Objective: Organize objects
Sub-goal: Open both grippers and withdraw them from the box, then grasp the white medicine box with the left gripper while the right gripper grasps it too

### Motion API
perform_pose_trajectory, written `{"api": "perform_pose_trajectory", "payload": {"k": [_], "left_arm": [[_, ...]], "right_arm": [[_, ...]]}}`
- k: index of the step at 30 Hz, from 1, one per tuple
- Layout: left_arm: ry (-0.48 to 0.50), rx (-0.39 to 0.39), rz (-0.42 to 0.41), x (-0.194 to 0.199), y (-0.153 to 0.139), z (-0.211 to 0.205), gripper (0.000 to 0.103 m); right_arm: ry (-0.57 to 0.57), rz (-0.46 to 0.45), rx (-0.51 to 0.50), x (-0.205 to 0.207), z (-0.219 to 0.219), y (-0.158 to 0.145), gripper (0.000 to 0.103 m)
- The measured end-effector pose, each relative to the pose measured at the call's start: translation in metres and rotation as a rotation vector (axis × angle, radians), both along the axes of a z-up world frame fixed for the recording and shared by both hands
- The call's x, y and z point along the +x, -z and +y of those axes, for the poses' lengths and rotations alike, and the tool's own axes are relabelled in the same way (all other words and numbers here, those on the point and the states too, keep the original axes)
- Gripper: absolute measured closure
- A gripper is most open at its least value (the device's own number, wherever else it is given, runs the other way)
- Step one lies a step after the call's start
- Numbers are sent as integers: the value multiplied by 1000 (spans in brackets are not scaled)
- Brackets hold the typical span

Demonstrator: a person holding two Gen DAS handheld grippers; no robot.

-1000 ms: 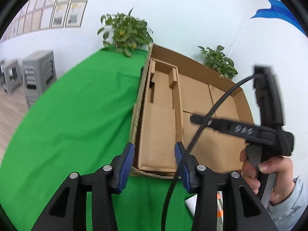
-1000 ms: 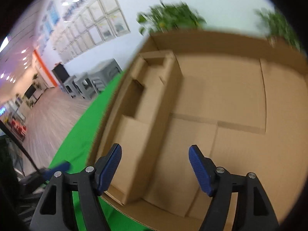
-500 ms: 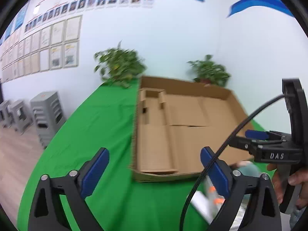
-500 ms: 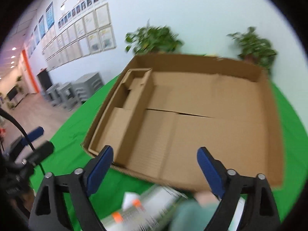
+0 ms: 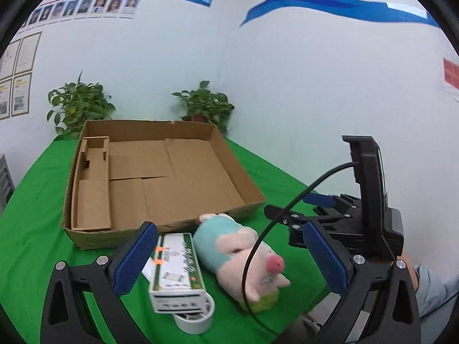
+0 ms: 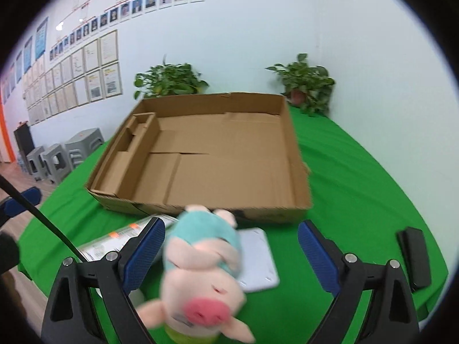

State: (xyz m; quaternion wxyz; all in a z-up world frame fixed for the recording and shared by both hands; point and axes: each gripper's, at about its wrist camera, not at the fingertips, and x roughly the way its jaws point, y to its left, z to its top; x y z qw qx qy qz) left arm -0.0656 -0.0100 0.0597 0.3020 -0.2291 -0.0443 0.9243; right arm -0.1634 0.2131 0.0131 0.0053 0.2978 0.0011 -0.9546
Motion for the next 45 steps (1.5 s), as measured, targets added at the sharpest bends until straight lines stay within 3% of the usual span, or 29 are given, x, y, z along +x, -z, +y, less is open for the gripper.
{"api": "perform_pose_trajectory", "payload": {"k": [6,12,19,27,35,38,43,45], "left_arm": [[-69,-45,-10,10,3,22,0],[-188,-40,-118,-14,13,12,1],[-200,-2,-217,-39,29,-11,1],[-150,91,-406,-84,64,-32,2],[-101,98,-520,-111,102,-39,15],[-94,113,-551,-117,113,-43,16],[-45,118,-606,-126,130,-39,39],[-30,122,-605,-125,133,-36,42]], "right_arm": [[-6,-21,7,16,8,13,9],[-80,-61,33,35,-11,33,9],[-158,-88,34,36,-30,44,9],[-232,-91,23,31,-48,46,9],[-522,-119,-200,42,-68,47,9],[-582,-138,-234,41,-82,49,9],[-514,-213,-267,18,-95,62,9],[-481,-257,-273,7,-95,70,10]]}}
